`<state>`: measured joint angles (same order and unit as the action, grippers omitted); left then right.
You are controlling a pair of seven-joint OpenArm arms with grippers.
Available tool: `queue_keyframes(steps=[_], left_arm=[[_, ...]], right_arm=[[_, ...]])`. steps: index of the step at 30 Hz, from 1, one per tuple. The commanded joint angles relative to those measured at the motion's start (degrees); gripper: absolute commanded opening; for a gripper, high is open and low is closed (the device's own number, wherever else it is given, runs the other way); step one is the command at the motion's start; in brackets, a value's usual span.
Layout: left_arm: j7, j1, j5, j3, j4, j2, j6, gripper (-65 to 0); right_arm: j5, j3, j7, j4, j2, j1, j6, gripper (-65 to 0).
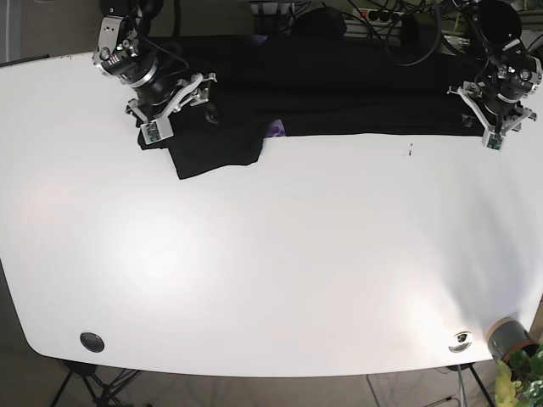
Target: Fold the T-shirt properly
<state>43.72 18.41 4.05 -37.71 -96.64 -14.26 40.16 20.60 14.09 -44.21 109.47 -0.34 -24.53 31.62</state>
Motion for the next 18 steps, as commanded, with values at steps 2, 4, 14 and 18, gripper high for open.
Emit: queue_keyframes(steps=[2,4,14,18], left_arm=[[-1.1,0.1,0.5,-0.7,2.0,-0.9,-0.2,-39.2],[-1.1,0.1,0.5,-0.7,4.4,-1.2,-0.2,-39.9],[-1.2,-4.1,0.4,-0.1,11.9,-2.2,-0.2,-39.9],[-1.1,-9.1,0.4,2.1,15.5,-2.2,-0.2,-39.9]], right_arm=[[-1.0,0.3,1.2,-2.6,-0.1,0.0,0.16,-16.3],[-1.7,0.3,1.3,-5.2,-0.1,0.3,0.16,-16.3],[-1.8,2.4,4.5,-13.3,1.8,5.9,0.08,-16.3],[-1.8,2.7,4.6,-17.7,4.3,11.4,0.08,-16.3]])
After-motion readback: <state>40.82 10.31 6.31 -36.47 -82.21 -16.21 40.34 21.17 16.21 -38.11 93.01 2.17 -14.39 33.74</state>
